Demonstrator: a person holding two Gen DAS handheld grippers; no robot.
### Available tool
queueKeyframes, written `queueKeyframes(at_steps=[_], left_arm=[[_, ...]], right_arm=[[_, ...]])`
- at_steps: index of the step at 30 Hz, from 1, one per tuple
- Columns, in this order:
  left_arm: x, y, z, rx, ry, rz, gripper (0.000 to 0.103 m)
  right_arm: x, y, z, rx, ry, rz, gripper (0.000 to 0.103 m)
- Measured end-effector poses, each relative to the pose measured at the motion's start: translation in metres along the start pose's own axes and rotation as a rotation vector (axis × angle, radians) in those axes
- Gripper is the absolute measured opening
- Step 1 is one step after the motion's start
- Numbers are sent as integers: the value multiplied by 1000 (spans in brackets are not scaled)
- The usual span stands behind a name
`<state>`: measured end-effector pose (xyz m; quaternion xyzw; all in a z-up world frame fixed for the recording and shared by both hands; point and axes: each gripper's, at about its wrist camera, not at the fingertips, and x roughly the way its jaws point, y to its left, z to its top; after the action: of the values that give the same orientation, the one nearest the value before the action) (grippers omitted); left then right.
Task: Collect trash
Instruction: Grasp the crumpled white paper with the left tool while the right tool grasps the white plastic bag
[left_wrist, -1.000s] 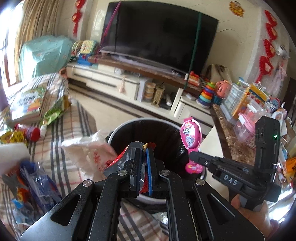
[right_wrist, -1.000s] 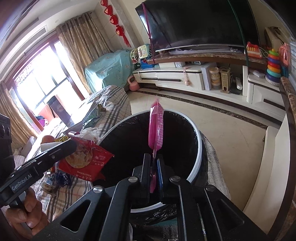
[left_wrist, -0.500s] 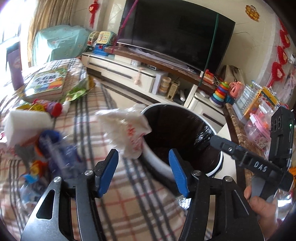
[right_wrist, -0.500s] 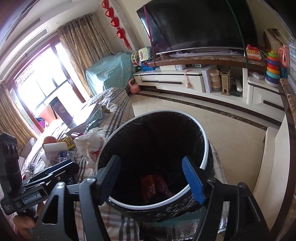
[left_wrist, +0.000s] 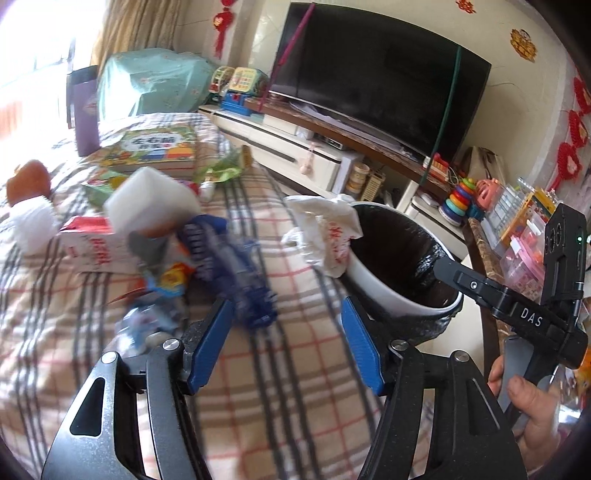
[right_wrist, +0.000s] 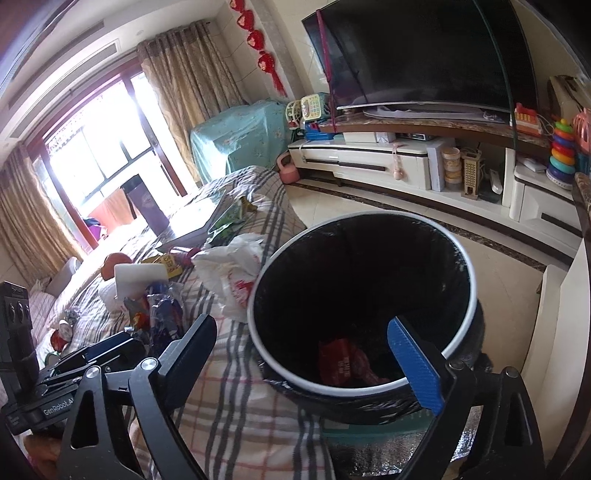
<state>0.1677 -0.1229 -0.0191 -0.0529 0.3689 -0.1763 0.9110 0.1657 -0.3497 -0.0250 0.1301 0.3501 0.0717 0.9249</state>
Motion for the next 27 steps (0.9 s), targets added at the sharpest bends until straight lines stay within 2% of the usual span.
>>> queueKeyframes(at_steps=[7,17,27], left_arm=[[-25,27,-12,-10,-38,83,78],[-32,73,-30,-83,-1,154,80],[-23,79,-33,-94,30,153,80]], right_arm=[[9,30,-10,-61,24,25,97],[22,58,-16,-113,46,57,98],[36,67,-11,-150,57,57,98]])
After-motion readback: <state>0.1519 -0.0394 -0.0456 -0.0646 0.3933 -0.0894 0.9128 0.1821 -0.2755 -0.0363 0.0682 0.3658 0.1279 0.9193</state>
